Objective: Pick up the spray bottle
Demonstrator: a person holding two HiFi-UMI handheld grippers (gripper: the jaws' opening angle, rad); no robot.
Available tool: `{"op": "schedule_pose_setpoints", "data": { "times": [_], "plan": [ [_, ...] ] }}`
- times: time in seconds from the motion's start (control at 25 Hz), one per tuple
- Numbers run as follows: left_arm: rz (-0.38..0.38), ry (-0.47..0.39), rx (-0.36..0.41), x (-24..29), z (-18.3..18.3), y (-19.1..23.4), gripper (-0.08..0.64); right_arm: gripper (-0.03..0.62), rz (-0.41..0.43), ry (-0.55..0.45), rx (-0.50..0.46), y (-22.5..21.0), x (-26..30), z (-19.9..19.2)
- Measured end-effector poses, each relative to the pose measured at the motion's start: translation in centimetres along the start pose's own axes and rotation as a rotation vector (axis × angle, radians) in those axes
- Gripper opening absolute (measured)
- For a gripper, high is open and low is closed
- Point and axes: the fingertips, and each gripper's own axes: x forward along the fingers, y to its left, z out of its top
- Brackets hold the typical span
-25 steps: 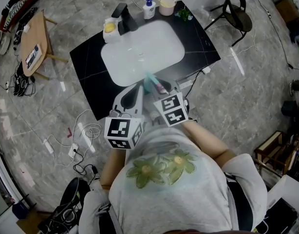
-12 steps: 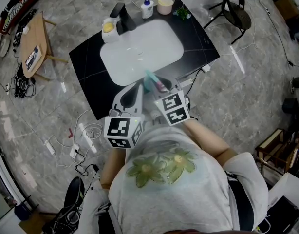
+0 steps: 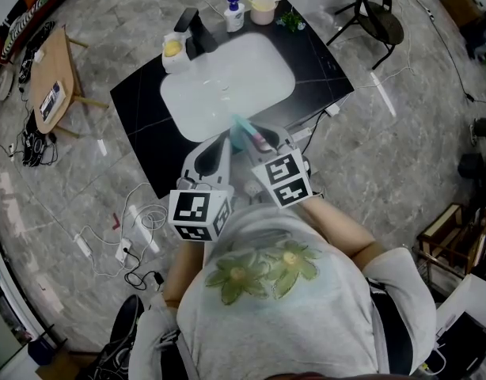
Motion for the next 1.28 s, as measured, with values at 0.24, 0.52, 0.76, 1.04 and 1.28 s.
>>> {"op": "schedule_pose_setpoints", "data": {
  "times": [0.24, 0.52, 0.76, 1.04, 1.28],
  "plan": [
    [-0.010, -0.005, 0.005, -0.5, 0.3, 0.0, 0.008, 0.072, -0.006, -0.026, 0.001, 0.5, -1.0, 1.3],
    [-0.012, -0.018, 0.003, -2.1, 0.7, -0.1, 0.008, 0.072, -0.012, -0.058, -0.016, 1.8, -2.8, 3.4],
    [-0.026, -0.018, 0.004, -3.5, 0.3, -0.7, 0.008, 0.072, -0.010, -0.122, -0.035, 3.5, -5.0, 5.5],
    [-0.045, -0.023, 0.012, -5.0, 0.1, -1.3, 0.008, 0.072, -0.038, -0.176, -0.090, 5.4, -7.6, 7.2],
    [-0.057, -0.018, 0.016, -6.5, -0.4, -1.7, 0.008, 0.072, -0.052, -0.213, -0.096, 6.7, -9.4, 7.9]
  ]
}}
